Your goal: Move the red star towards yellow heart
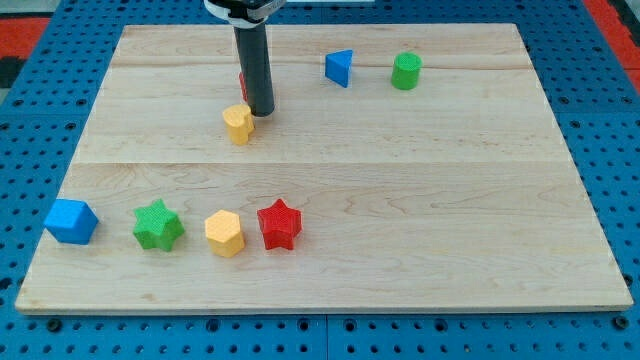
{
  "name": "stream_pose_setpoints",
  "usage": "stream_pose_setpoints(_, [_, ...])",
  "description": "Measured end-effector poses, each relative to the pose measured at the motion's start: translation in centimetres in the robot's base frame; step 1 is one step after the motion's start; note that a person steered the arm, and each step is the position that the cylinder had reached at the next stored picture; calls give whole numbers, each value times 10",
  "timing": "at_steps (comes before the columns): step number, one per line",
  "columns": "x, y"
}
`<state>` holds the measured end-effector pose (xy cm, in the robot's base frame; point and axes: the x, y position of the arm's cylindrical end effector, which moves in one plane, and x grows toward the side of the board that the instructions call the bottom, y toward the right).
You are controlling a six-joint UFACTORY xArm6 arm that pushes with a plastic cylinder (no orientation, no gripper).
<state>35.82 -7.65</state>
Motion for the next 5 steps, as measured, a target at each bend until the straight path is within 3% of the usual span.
stream_pose_setpoints(2, [8,2])
stream_pose_setpoints(3, [10,53])
stream_pose_setpoints(5, [77,122])
